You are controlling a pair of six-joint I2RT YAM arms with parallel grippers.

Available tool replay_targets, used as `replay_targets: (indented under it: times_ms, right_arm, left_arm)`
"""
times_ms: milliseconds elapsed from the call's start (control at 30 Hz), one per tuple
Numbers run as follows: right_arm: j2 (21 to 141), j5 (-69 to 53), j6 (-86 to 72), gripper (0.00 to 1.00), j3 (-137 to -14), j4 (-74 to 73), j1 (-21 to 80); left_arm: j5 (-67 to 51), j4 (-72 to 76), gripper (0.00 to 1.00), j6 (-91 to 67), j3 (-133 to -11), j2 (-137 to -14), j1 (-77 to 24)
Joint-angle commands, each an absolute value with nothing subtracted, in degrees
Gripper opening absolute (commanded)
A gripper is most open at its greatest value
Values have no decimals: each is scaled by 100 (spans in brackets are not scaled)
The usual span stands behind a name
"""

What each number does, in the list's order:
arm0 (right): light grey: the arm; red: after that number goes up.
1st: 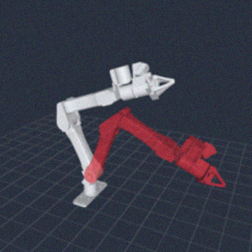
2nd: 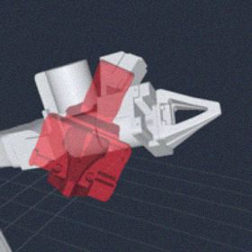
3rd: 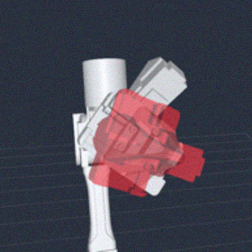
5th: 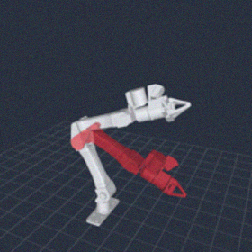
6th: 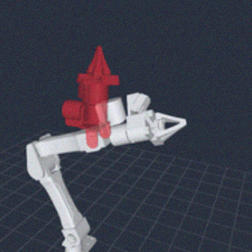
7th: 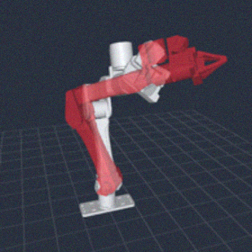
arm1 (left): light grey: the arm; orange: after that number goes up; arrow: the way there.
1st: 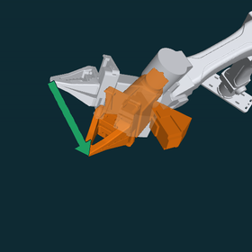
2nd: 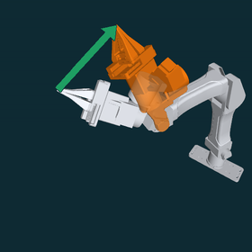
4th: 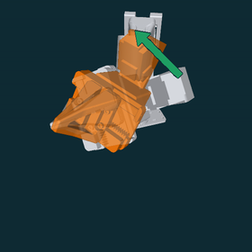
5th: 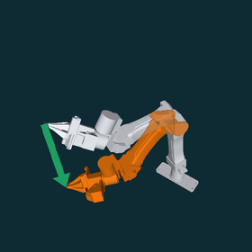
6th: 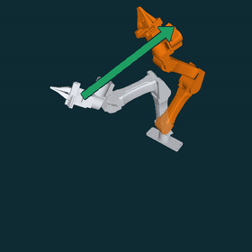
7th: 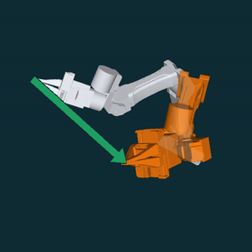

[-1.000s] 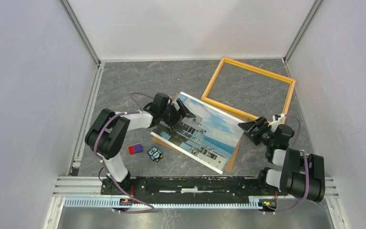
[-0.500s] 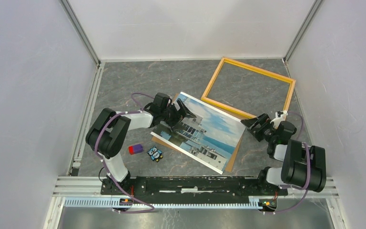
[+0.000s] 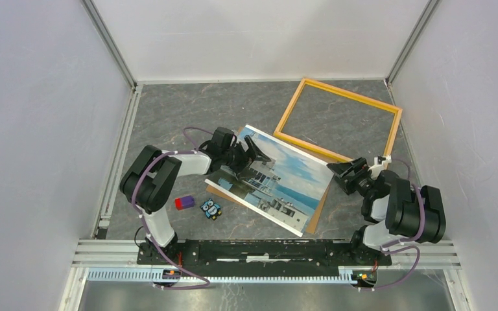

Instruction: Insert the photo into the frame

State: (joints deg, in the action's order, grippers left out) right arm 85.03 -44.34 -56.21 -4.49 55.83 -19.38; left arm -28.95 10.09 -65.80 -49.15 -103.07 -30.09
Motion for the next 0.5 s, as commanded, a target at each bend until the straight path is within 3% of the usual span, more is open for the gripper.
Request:
replay_targets:
  times_ms: [0, 267, 467]
  right_arm:
    - [8349, -4851, -6164, 87, -225, 6274, -1907]
    - [7052, -4650, -5503, 87, -303, 4545, -1909]
    - [6625, -4666, -5570, 88, -314, 4222, -1908]
  left_arm:
    - [-2813, 747, 100, -6706, -4888, -10524, -3107]
    - [-2815, 747, 100, -6700, -4889, -10481, -3111]
    - [-2823, 747, 100, -6723, -4887, -10467, -3125]
